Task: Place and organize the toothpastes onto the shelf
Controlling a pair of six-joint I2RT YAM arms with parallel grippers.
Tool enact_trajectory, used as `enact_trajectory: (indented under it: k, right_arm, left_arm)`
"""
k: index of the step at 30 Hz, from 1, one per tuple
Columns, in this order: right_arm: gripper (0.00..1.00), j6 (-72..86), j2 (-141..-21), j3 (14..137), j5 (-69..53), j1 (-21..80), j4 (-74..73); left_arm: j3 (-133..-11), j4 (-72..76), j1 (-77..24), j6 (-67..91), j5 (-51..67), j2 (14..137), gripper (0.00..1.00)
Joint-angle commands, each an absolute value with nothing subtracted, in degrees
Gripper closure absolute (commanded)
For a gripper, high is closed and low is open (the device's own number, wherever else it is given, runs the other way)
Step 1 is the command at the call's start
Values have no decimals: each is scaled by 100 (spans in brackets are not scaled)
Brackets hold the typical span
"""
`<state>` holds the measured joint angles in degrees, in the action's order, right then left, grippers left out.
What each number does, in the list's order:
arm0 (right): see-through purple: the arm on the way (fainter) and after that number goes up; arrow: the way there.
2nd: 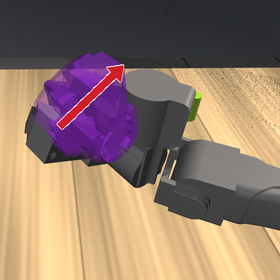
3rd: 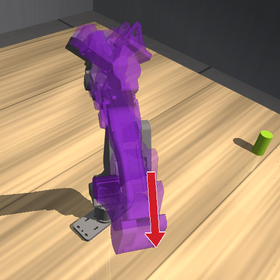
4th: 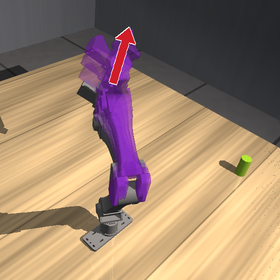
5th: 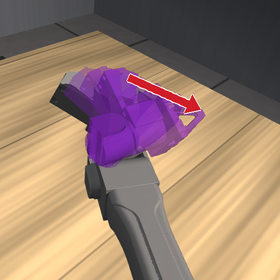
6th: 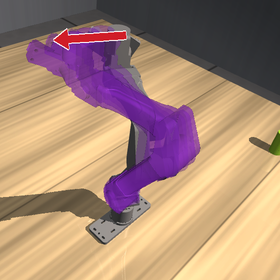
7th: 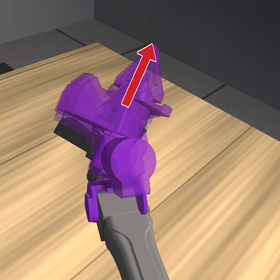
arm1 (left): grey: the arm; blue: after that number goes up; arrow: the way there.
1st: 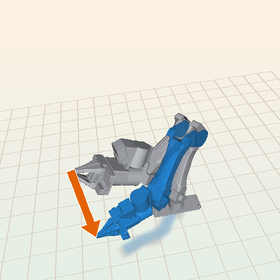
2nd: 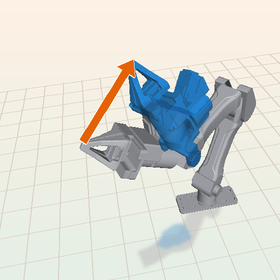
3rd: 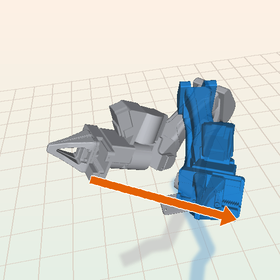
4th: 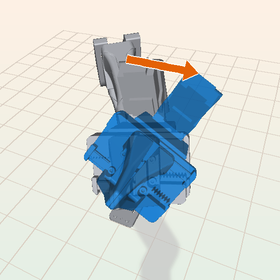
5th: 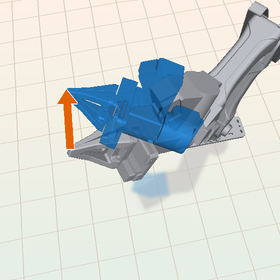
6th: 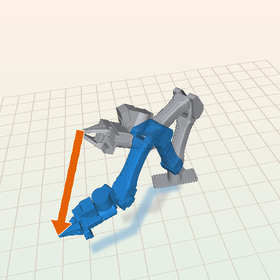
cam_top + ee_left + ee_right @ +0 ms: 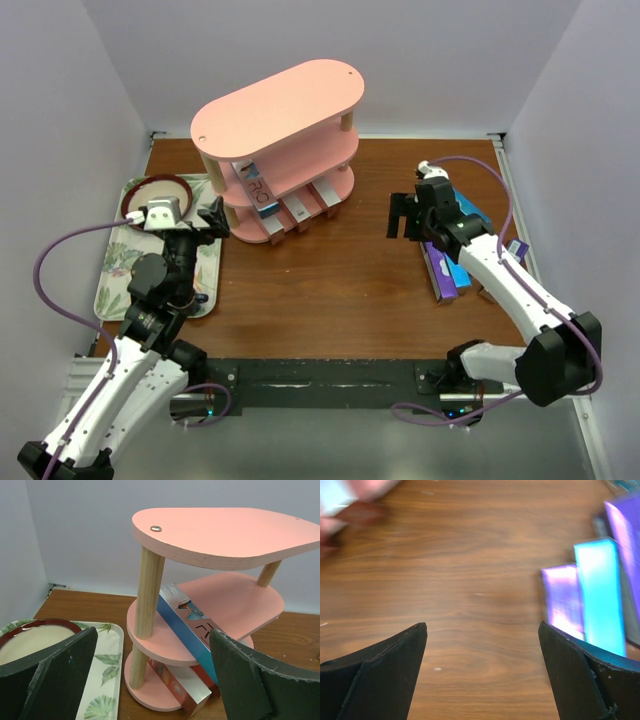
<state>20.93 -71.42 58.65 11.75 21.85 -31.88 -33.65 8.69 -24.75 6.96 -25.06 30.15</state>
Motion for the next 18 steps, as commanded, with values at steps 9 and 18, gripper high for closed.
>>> enact_trajectory:
  k: [9, 18]
  right_arm:
    - [1, 2750, -7338, 5072, 582, 107, -2700]
    - [2, 2971, -7901, 4553, -343, -756, -2031]
  left_arm:
    - [-3630, 976, -2426, 861, -2329, 2988, 0]
    - [-3630, 967, -2426, 861, -2294, 2988, 0]
